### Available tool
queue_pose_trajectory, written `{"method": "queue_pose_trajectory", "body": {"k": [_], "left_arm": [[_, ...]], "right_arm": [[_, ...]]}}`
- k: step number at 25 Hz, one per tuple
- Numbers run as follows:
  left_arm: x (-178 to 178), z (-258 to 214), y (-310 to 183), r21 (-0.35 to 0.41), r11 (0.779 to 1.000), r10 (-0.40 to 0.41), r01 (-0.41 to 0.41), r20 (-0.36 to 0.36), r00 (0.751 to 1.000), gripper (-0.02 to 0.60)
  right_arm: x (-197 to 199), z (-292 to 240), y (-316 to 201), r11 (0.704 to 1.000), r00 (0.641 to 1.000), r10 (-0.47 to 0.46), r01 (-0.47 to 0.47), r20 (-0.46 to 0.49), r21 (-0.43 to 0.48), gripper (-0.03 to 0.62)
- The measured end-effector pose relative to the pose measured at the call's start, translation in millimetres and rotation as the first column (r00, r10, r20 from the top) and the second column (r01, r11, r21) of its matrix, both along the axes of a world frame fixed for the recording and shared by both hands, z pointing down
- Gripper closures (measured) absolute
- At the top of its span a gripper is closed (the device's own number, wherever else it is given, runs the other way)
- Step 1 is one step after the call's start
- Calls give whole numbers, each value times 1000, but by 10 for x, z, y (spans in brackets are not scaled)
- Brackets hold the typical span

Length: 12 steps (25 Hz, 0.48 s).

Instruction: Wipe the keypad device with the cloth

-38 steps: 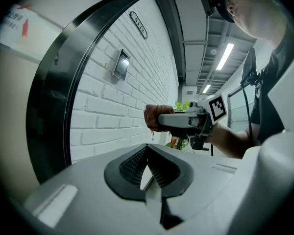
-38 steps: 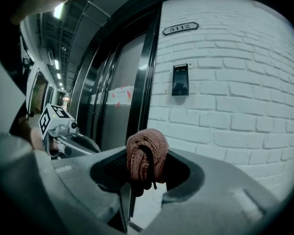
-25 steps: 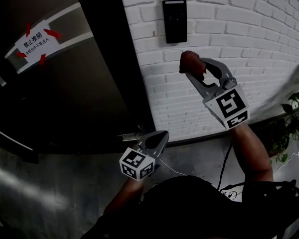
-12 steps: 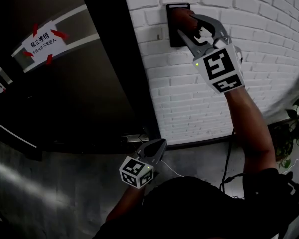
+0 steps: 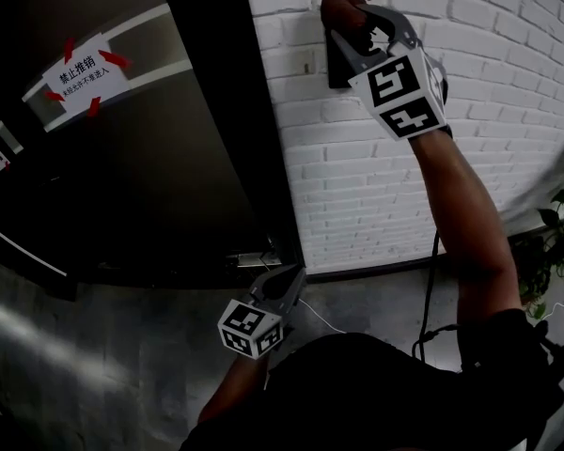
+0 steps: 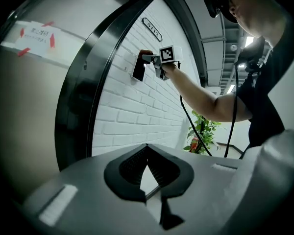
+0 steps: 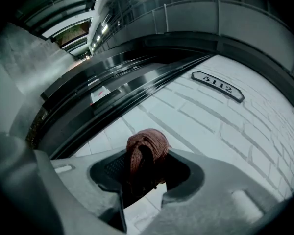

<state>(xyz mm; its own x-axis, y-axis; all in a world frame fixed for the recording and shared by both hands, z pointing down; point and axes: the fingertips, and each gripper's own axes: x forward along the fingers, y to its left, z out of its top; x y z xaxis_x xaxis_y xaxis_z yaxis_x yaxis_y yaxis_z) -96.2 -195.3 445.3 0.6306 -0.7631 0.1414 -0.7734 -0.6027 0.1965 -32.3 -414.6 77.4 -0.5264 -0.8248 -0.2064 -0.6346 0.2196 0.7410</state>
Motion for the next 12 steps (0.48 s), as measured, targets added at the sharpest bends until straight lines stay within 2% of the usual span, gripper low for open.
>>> {"method": "queue_pose_trajectory", "body": {"k": [12], "left_arm": [[25,31,-40,-8,1000,23,-23,-2,1000,565]], "right_arm": [[55,218,-45,998,997,-2,7,80,-56,436]]}}
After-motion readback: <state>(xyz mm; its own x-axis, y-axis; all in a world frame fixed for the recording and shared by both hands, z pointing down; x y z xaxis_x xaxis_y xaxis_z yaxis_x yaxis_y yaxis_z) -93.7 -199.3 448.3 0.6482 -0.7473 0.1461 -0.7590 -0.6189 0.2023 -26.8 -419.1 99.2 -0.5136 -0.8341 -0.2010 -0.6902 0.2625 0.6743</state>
